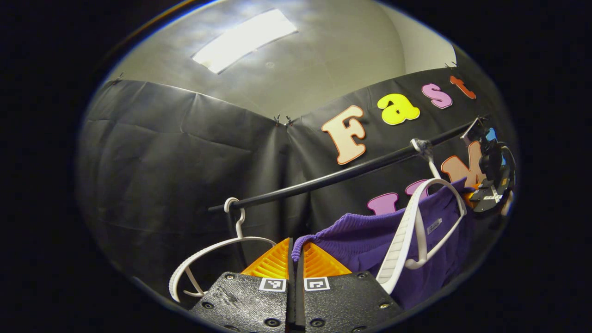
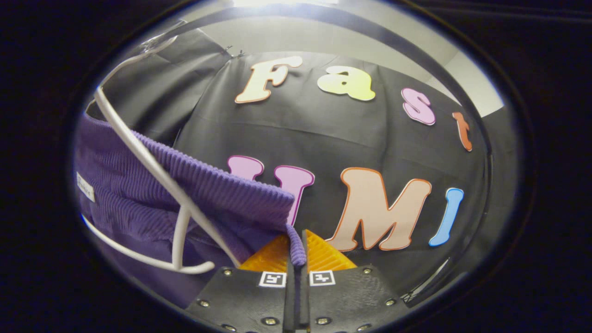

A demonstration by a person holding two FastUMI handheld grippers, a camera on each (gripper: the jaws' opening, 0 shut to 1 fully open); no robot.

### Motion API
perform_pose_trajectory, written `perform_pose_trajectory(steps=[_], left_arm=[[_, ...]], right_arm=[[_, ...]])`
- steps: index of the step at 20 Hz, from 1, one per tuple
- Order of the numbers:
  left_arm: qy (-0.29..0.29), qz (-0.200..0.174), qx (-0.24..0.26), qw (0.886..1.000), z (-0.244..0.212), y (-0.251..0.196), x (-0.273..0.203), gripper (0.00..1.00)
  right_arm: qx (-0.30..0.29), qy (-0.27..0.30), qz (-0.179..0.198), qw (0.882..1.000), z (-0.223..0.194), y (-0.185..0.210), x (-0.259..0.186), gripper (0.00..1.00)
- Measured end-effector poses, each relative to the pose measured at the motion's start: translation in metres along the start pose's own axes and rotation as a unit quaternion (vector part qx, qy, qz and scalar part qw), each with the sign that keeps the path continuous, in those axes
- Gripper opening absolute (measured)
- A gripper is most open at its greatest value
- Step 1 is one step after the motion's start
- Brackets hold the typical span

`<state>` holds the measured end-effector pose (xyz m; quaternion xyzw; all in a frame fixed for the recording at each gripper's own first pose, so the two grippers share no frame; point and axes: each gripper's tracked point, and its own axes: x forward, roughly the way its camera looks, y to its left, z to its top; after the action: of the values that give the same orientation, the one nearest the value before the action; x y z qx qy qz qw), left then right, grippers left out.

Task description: Grasp the clothes on the hanger with both hands and then place them into the laundry hamper below.

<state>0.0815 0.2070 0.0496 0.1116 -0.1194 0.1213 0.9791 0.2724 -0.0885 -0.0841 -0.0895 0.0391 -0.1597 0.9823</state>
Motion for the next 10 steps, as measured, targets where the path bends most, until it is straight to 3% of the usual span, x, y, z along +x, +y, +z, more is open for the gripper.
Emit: perform_pose_trajectory(steps=[10], left_arm=[[0.042, 0.003, -0.011, 0.999, -0.022, -0.01, -0.025, 0.0]], right_arm=[[-0.004, 0.033, 0.009, 0.999, -0.039, 0.005, -0.008, 0.04]])
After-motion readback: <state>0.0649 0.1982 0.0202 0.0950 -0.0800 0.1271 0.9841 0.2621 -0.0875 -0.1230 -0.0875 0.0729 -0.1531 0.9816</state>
